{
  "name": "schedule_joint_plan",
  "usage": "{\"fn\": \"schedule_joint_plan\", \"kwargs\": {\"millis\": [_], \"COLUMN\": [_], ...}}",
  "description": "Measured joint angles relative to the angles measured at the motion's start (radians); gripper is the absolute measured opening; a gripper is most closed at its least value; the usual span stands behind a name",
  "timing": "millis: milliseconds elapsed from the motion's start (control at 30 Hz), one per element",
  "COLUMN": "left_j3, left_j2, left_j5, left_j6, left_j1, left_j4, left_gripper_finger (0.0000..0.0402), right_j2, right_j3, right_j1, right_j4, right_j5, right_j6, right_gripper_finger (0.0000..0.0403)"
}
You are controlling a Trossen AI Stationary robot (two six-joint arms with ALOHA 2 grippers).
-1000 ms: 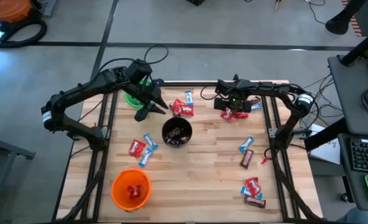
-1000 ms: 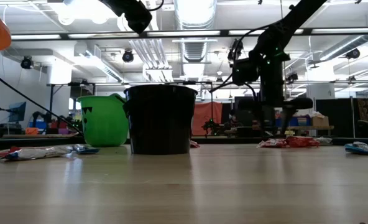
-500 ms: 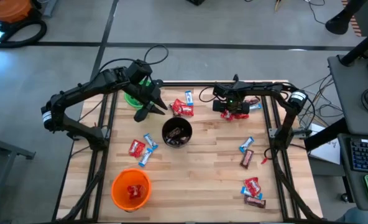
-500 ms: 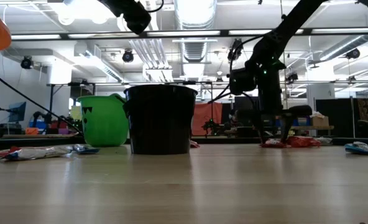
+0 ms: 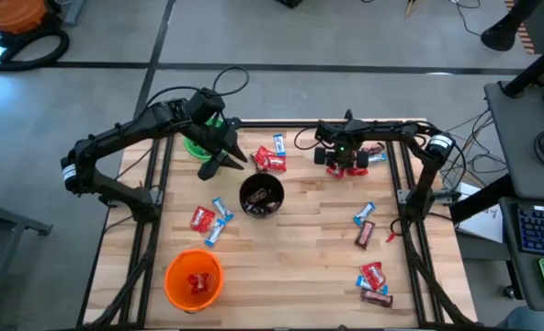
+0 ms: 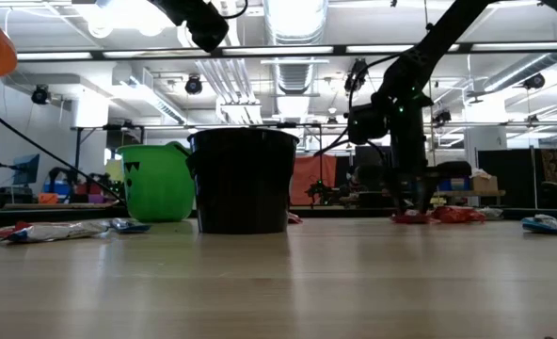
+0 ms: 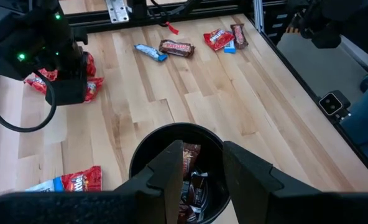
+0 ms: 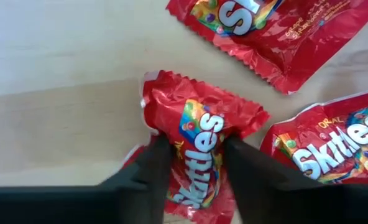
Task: Sort candy
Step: Put the red candy pack into the orange bucket
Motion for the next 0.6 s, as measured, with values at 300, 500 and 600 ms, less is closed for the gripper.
{"fn": "schedule_joint_plan", "kwargs": {"millis": [300, 500, 600], "left_j3": [0.000, 0.000, 0.000], "left_j2": [0.000, 0.000, 0.000], "left_j5": [0.000, -0.002, -0.037], "left_j6": [0.000, 0.001, 0.011], "left_j1": [0.000, 0.000, 0.000], "left_j4": [0.000, 0.000, -0.001], "left_gripper_finger": [0.0097, 0.0097, 0.0097], "right_j2": [0.000, -0.013, -0.029], "right_j3": [0.000, -0.002, -0.004], "right_j1": [0.000, 0.005, 0.017], "right_j4": [-0.002, -0.004, -0.010], "right_j5": [-0.022, -0.021, -0.020], "right_j6": [-0.001, -0.020, -0.031], "right_gripper_finger": [0.0012, 0.0009, 0.0009]}}
